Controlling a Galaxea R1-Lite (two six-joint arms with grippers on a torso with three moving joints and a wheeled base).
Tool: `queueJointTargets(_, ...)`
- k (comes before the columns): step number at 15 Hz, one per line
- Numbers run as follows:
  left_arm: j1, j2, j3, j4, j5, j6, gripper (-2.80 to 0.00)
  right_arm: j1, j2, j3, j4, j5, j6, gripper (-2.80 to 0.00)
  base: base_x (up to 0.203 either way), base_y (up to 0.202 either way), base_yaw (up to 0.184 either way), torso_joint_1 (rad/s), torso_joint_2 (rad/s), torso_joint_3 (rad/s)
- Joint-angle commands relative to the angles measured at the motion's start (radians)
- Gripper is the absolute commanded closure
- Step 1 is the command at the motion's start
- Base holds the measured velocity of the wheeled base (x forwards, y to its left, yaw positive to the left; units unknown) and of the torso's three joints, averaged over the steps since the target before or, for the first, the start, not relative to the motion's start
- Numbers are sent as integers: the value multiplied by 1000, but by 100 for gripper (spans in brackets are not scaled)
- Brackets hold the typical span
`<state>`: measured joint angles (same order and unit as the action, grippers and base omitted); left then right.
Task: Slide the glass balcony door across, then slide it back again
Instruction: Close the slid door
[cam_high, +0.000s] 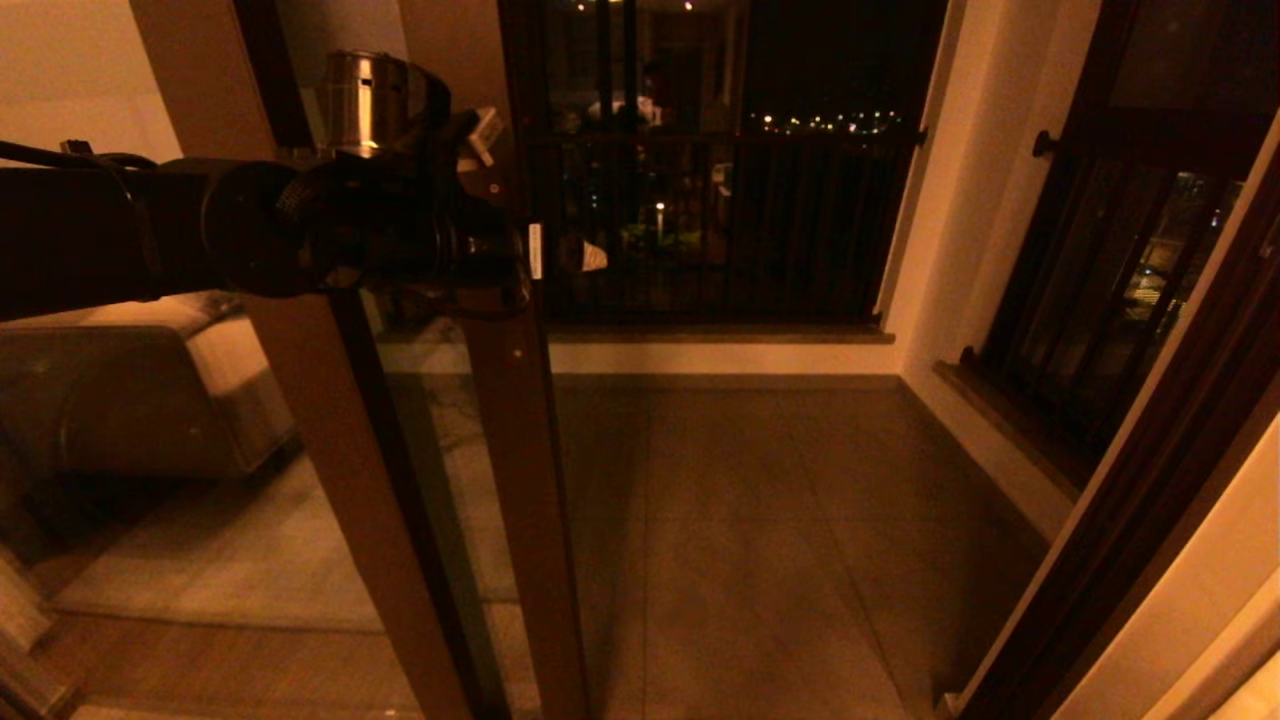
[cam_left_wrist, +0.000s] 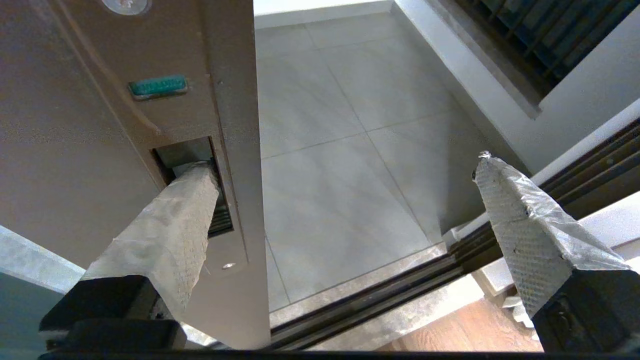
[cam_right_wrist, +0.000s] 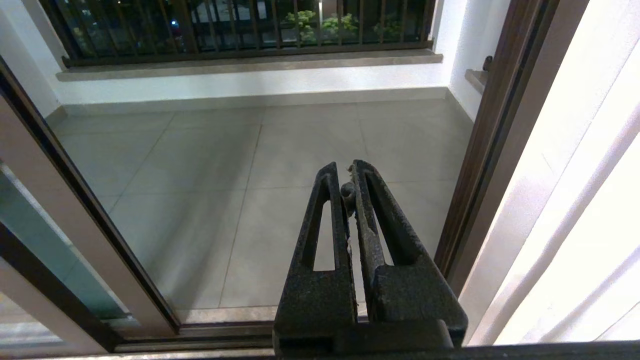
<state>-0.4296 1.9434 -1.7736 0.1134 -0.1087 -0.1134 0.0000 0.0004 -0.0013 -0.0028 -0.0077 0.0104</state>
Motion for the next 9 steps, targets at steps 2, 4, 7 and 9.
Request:
queueJointTargets(2, -13, 3, -1, -4, -6, 2, -280, 0, 0, 0, 0, 0, 0, 0, 0, 0, 0, 0, 0, 0)
queueJointTargets(4, -20, 5, -3, -4, -6, 3, -280, 0, 0, 0, 0, 0, 0, 0, 0, 0, 0, 0, 0, 0)
queueJointTargets(7, -29, 14, -10, -5, -6, 3, -280, 0, 0, 1, 0, 0, 0, 0, 0, 0, 0, 0, 0, 0)
queueJointTargets(9, -37, 18, -23, -4, -5, 4, -280, 0, 0, 0, 0, 0, 0, 0, 0, 0, 0, 0, 0, 0)
